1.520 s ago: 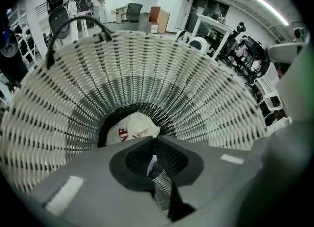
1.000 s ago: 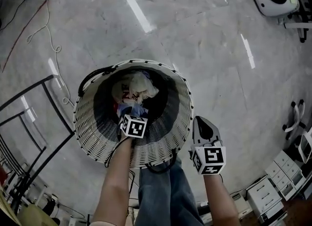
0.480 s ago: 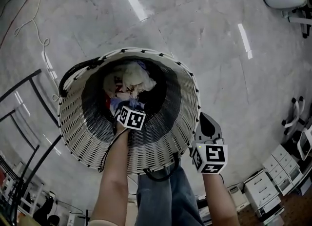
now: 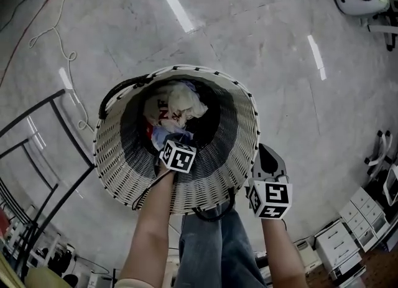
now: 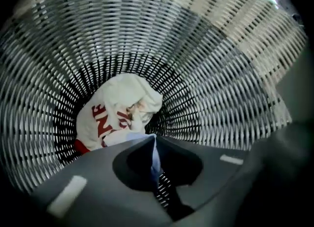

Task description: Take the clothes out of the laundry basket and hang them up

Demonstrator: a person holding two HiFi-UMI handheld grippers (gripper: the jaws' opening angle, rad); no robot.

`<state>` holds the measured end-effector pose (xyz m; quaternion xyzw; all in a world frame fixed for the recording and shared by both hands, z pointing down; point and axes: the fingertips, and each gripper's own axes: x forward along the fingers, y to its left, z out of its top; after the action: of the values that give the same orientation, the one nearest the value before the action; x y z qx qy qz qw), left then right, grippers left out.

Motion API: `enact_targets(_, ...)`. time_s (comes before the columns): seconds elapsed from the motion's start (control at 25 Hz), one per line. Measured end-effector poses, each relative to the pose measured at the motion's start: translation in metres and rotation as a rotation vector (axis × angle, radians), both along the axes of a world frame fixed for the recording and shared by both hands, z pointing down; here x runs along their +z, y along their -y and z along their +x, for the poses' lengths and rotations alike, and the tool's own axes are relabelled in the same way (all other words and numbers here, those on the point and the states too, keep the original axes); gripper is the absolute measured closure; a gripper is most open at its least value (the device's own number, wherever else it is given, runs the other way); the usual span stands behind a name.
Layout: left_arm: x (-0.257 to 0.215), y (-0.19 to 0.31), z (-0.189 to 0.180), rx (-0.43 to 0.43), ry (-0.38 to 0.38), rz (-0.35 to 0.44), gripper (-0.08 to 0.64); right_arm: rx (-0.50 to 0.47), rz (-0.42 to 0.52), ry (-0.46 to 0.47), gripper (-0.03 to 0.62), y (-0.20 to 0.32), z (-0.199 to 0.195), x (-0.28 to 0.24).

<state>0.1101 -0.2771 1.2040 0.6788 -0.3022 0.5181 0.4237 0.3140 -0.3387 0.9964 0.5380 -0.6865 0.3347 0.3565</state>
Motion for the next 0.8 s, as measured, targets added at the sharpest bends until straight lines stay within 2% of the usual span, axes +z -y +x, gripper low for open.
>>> enact_targets(0.32,-0.1,0.005,0.024,-0.085,-0.117,0.071,0.548,0.005,0.033,0.007,0.591,-0.008,-0.006,-0.071)
enact_targets(0.48,-0.173,0.029,0.026,-0.146,-0.19,0.209,0.547,-0.066,0.101,0.043,0.591,-0.001,-0.018,-0.118)
enact_targets(0.64,-0.263,0.022,0.028,-0.15,-0.199,0.329,0.547,-0.127,0.145,0.06,0.591,-0.014,-0.021,-0.181)
enact_targets(0.8,-0.333,0.007,0.031,-0.167,-0.21,0.419,0.547,-0.177,0.184,0.089,0.591,-0.029,-0.032,-0.229)
